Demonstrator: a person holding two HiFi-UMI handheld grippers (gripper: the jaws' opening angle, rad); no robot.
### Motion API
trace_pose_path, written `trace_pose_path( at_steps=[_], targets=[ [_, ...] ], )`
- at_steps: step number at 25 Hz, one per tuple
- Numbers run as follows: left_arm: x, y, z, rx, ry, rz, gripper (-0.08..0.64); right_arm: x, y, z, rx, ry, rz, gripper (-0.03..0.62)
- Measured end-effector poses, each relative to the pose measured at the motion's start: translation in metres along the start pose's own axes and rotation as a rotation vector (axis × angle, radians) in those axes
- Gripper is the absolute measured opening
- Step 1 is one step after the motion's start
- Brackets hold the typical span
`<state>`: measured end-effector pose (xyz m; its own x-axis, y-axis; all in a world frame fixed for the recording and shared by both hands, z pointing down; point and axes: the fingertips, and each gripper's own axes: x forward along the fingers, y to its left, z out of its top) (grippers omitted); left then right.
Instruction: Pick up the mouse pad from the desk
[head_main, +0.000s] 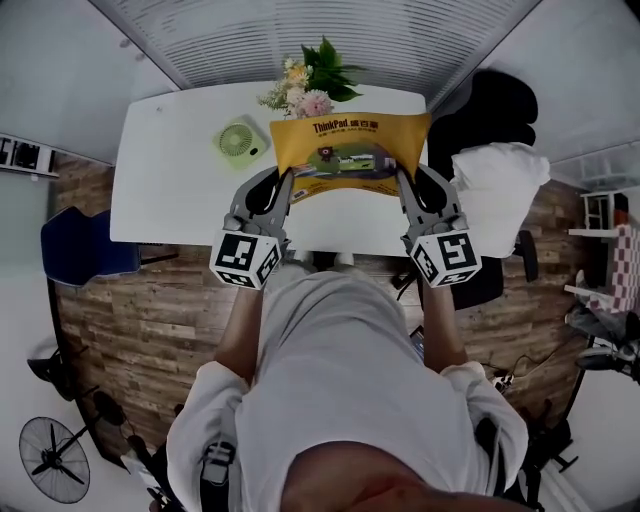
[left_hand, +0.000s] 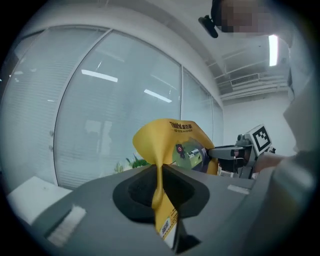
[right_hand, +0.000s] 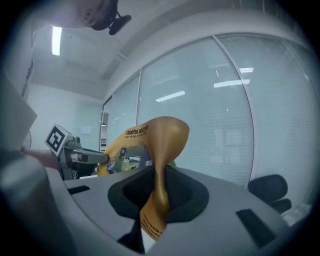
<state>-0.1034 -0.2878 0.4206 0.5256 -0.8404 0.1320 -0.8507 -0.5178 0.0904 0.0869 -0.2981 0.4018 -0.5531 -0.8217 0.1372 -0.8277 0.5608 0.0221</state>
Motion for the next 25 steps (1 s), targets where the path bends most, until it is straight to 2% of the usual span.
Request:
trace_pose_path(
  at_steps=[5,9,15,21,25],
  targets=[
    [-0.006,-0.015,0.079,0.149,-0.134,0.039,0.032,-0.013,-0.008,0.072,-0.121,-0.171,-0.054,0.066],
    [-0.008,-0.029,0.110,0.185,-0.195,0.071,0.032,-0.028,-0.015,0.097,-0.155,-0.240,-0.069,0.071],
    [-0.021,-0.041,0.113,0.232,-0.215,0.126,0.032,-0.039,-0.010,0.101,-0.187,-0.277,-0.051,0.067],
    [-0.033,-0.049,0.107,0.245,-0.221,0.123,0.032,-0.051,0.001,0.091,-0.191,-0.277,-0.068,0.052],
    [-0.080,-0.055,0.106,0.240,-0.246,0.120,0.032,-0.077,0.042,0.098,-0.209,-0.290,-0.069,0.048]
  ],
)
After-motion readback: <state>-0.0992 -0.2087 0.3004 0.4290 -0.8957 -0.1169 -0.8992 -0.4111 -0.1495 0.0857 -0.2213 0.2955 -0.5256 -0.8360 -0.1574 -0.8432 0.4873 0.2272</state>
